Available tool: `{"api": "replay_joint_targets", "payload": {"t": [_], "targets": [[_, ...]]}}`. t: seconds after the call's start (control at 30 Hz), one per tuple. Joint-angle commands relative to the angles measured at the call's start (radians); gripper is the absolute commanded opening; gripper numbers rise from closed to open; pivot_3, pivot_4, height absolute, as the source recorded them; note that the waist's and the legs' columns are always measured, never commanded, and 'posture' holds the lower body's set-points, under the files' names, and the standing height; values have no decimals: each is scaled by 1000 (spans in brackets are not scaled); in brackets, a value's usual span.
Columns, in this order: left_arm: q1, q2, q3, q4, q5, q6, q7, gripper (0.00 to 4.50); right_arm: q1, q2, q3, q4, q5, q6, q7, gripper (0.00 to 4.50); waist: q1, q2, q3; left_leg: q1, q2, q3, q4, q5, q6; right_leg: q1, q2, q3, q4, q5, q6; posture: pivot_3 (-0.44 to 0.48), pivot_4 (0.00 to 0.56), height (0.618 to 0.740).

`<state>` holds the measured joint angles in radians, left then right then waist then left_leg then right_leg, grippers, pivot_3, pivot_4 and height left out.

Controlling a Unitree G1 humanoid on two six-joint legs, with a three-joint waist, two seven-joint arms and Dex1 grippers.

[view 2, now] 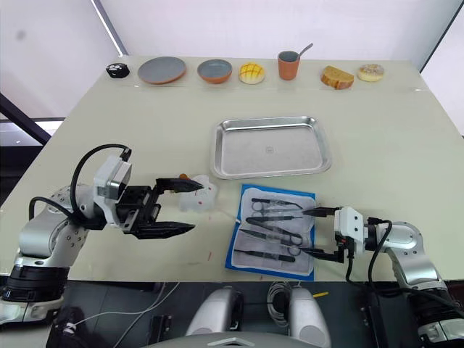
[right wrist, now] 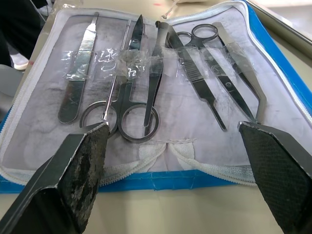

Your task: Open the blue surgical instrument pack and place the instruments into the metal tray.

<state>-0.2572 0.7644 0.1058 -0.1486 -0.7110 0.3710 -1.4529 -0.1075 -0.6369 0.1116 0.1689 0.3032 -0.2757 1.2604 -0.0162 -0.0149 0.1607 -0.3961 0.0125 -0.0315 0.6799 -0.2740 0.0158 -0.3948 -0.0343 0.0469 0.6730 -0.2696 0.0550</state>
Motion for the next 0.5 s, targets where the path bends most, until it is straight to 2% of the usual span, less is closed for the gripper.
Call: {"api": "replay_joint_targets", "payload": {"t": [0.03,0.17,0.3,0.5], "targets": [[-56,-13,-42,-20,21,21,32,4500,11,0,36,80,-71,9,-9,4415,1,-1,-1,0,0,0,0,0,0,0,0,0,0,0,0,0,150,740],[-113,-25,-111,3,53,70,54,4500,7,5,46,94,-70,13,-13,4415,-1,-4,-2,1,-1,0,0,0,0,2,0,0,0,0,0,0,150,740],[-145,-60,-191,57,250,-33,187,4500,14,11,55,89,-74,15,-21,4415,1,-4,-3,2,-1,0,0,0,0,2,1,0,0,0,0,0,150,740],[-213,-112,-273,169,336,-78,167,4500,26,14,58,53,-70,36,-40,4415,0,-5,-3,4,-1,-1,0,0,0,5,1,0,-1,0,0,0,150,740]]}}
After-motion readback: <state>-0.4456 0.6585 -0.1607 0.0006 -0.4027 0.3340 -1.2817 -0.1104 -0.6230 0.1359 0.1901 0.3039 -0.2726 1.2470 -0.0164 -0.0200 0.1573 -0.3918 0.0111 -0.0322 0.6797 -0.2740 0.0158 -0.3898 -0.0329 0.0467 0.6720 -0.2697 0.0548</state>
